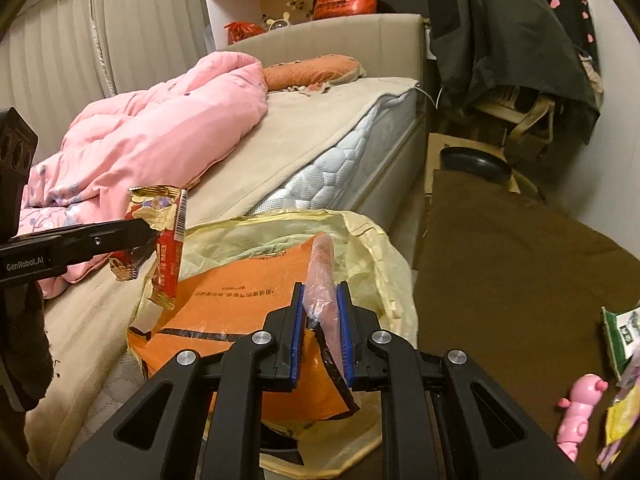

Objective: Collect trash
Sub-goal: 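Carry the red-gold wrapper and orange bag over the yellow bag, then open both grippers to drop the wrapper and orange bag inside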

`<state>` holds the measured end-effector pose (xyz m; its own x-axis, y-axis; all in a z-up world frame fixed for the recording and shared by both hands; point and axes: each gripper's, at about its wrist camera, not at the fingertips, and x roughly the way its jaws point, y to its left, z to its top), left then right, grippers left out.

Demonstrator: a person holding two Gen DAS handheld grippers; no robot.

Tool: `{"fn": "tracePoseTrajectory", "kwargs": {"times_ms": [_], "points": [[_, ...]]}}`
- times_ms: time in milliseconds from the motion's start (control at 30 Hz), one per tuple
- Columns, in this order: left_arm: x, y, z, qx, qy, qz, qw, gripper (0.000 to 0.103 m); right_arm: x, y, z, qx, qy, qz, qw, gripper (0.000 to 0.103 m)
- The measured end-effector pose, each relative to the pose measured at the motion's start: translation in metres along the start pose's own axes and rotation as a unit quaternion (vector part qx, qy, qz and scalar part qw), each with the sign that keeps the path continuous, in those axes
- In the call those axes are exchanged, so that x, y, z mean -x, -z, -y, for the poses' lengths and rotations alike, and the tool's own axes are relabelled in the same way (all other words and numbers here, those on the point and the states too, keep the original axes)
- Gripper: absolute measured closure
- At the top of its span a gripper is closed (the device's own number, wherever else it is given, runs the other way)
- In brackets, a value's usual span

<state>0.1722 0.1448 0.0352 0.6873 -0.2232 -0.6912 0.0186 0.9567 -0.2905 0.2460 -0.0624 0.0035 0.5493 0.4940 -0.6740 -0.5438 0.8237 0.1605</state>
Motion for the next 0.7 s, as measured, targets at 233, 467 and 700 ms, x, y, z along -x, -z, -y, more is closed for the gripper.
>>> {"fn": "tracePoseTrajectory", "kwargs": {"times_ms": [233,467,700], "points": [[-0.011,0.001,-0.001,0.013,0.024,-0.018,0.9995,0.074,-0.019,-0.003,0.005,-0.014,-0.021,-0.022,0.999,0.088],[-0.056,0.018,0.001,0.010,0.021,-0.073,0.9971,0.074,-0.043,0.003,0.016,-0.025,-0.008,-0.050,0.998,0.088],[-0.096,0.034,-0.002,-0.001,0.008,-0.115,0.9933,0.074,-0.067,0.014,0.018,-0.034,-0.024,-0.093,0.995,0.088]]}}
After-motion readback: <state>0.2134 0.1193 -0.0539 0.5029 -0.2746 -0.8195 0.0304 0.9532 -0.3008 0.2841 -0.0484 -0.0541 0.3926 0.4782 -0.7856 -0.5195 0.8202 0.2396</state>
